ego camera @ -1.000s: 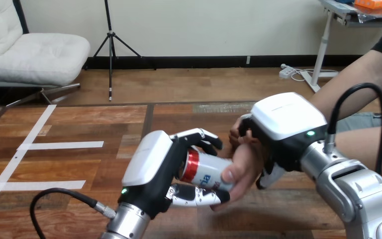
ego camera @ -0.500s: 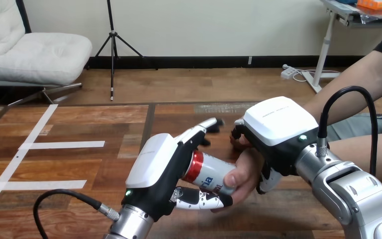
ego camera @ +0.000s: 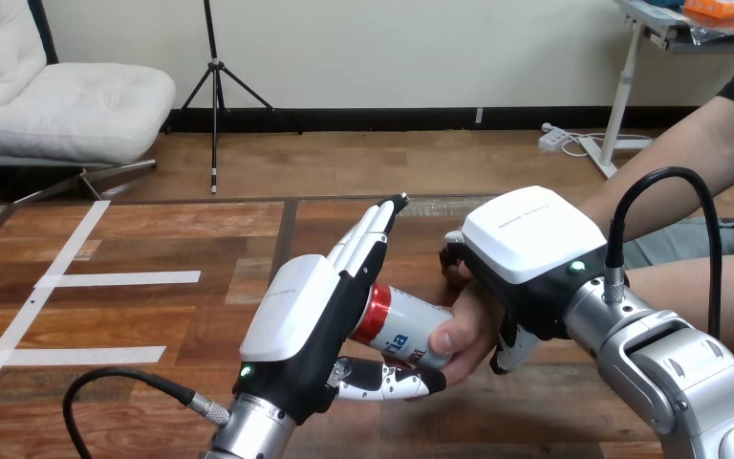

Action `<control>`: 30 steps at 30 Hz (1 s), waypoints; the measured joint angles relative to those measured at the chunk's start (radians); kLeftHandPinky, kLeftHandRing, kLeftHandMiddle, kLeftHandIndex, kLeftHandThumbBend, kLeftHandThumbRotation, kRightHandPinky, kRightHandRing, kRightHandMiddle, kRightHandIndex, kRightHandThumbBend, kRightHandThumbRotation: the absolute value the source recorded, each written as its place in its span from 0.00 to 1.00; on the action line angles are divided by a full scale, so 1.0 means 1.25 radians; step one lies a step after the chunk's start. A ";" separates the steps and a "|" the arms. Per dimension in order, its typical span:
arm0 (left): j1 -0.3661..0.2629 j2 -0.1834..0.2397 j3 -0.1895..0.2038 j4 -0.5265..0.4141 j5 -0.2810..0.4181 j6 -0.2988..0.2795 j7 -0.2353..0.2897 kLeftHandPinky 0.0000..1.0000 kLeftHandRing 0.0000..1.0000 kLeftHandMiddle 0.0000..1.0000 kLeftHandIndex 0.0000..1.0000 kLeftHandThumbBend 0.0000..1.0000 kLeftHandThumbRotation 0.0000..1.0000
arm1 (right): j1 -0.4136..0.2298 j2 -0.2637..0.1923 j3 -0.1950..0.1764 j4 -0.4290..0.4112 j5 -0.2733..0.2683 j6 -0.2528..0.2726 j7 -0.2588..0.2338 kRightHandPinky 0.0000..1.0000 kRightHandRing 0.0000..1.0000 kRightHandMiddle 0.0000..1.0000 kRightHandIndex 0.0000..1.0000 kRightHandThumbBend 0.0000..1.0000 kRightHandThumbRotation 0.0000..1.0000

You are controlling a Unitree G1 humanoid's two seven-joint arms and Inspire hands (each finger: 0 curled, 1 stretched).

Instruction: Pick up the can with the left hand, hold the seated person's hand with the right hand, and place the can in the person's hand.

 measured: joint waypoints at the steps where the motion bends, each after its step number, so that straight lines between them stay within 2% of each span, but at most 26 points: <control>1: 0.000 0.000 0.000 0.000 0.001 0.000 0.001 0.84 1.00 1.00 1.00 0.90 0.12 | 0.000 0.000 0.000 0.000 0.000 -0.001 0.000 0.73 0.79 0.81 0.77 0.97 0.00; 30: 0.000 0.001 -0.001 0.002 0.013 0.000 0.018 0.95 1.00 1.00 1.00 0.94 0.18 | 0.006 0.001 -0.004 -0.013 0.012 -0.008 -0.007 0.73 0.78 0.81 0.78 0.98 0.00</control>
